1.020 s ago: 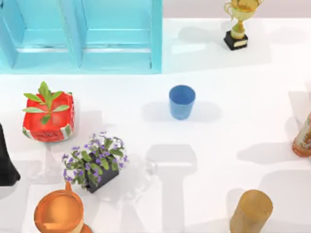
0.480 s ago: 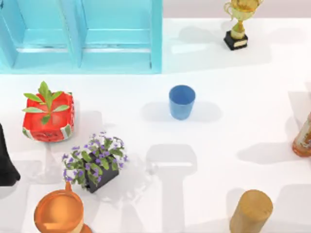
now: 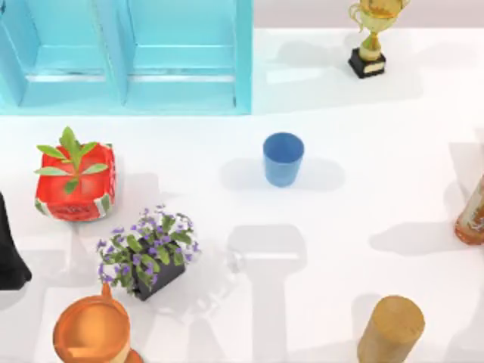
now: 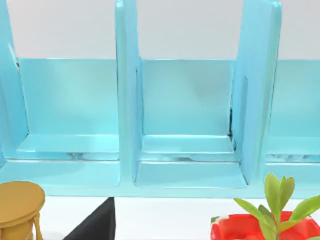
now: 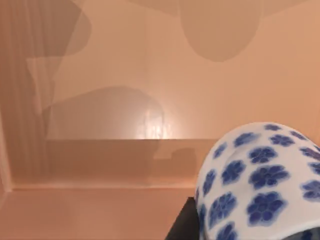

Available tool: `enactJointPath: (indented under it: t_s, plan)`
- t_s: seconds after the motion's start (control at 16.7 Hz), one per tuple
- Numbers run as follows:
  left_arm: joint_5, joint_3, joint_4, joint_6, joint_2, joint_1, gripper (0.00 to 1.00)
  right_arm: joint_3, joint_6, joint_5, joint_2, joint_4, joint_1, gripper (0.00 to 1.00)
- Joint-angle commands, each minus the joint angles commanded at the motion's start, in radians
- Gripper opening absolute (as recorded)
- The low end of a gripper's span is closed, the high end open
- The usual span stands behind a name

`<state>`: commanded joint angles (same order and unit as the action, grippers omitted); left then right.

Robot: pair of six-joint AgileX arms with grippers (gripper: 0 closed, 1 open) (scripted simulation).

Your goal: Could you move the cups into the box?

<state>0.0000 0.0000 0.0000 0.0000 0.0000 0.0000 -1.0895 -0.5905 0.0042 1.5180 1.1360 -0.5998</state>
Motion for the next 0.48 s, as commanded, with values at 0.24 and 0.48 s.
enactJointPath:
  t_s: [0.24, 0.48]
  plan:
    - [0.0, 0.0, 0.0, 0.0, 0.0, 0.0, 1.0, 0.003, 0.0, 0.0, 0.001, -0.003, 0.0, 0.0]
    - [0.0, 0.0, 0.0, 0.0, 0.0, 0.0, 1.0, 0.003, 0.0, 0.0, 0.001, -0.003, 0.0, 0.3]
